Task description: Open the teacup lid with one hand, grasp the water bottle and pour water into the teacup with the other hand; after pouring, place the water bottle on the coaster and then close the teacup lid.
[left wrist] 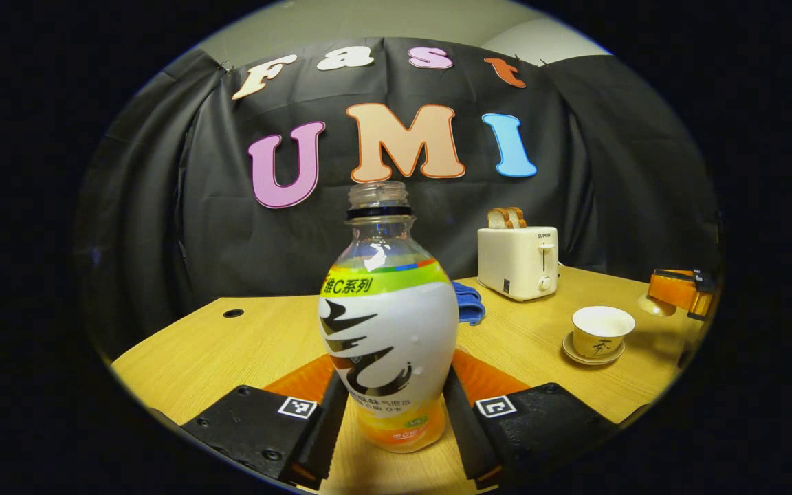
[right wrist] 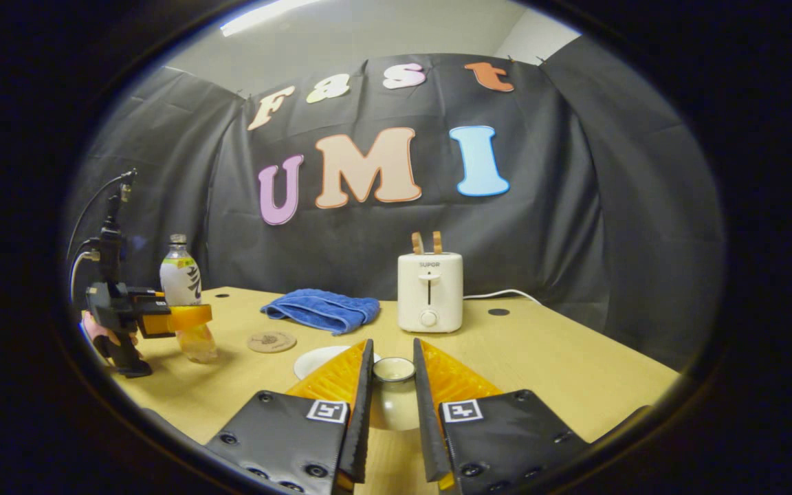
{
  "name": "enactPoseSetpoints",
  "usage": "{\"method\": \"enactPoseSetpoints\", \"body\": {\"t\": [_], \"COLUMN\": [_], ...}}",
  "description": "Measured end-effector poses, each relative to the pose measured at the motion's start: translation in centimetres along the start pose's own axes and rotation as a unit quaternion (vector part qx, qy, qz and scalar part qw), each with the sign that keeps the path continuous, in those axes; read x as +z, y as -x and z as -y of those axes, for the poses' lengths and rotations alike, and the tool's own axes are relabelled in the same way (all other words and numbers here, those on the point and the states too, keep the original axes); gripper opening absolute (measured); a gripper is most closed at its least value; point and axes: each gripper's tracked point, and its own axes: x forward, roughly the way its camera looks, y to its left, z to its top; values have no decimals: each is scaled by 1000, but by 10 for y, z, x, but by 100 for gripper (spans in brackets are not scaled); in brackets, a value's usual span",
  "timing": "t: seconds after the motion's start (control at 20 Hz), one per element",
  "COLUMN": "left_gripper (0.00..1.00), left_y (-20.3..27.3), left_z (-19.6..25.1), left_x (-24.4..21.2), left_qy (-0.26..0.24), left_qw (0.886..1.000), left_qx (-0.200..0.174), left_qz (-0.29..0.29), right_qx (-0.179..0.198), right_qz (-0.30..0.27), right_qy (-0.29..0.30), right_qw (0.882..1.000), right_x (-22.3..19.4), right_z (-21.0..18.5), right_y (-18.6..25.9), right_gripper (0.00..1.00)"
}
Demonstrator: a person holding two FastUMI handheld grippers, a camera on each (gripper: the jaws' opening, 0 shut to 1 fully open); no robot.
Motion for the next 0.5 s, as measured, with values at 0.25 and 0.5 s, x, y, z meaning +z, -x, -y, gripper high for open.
{"method": "enactPoseSetpoints", "body": {"t": [0.25,0.5], "left_gripper": [62,53], "left_y": [-1,-6], "left_z": [2,16], "left_x": [-2,0], "left_qy": [-11,-144], "left_qw": [1000,989], "left_qx": [8,28], "left_qz": [-10,-16], "right_qx": [-5,-15], "right_qz": [0,1], "right_qy": [0,0], "right_qw": [1000,1000], "right_x": [0,1], "right_z": [4,13], "right_y": [1,2], "right_gripper": [36,36]}}
